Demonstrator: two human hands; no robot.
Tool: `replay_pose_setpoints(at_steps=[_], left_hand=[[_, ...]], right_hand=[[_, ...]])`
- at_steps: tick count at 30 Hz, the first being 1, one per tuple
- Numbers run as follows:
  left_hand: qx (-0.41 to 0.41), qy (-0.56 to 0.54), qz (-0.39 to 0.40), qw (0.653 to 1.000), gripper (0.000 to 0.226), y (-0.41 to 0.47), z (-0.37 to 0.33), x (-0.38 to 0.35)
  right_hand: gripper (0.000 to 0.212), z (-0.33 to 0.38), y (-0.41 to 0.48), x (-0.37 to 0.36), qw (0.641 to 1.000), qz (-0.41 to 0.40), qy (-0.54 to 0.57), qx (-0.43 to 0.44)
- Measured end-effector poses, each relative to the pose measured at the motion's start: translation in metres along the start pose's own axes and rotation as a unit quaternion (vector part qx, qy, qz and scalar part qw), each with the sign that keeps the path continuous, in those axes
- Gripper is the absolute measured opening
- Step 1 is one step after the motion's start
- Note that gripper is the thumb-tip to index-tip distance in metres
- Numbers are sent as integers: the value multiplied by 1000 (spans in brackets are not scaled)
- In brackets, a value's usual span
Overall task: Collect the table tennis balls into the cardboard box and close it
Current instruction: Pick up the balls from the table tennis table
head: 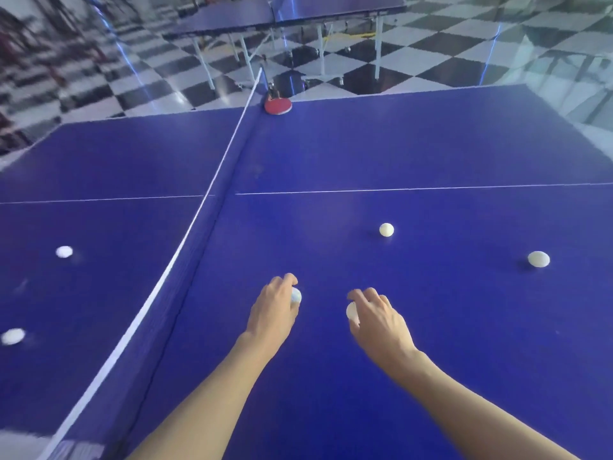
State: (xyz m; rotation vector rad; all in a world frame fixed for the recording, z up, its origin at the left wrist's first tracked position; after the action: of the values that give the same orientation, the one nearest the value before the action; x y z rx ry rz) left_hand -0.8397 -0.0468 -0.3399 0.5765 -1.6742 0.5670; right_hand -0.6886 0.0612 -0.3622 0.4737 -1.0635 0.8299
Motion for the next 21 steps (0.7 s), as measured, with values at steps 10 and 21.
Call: replay_pose_setpoints(at_steps=[10,21], left_hand=[[185,-3,-123,975,33,-221,78,90],[350,3,-197,916,30,-495,201,131]], right_hand=[[35,149,-101,-2,968,44,64,240],[27,362,-286,-74,871,110,127,461]])
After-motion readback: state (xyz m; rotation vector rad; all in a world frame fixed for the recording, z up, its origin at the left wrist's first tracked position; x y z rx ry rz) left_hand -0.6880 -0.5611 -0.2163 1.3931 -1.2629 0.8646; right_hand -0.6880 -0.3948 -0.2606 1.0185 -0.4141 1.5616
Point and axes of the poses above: each hand's wrist, its own y-axis towards the middle knuckle, its own x-axis out of the back of the hand, z = x × y, the point moved 7 cm from there along y, towards the middle knuckle, and after that the axes turned 5 degrees about y, right-handed, at the moved point
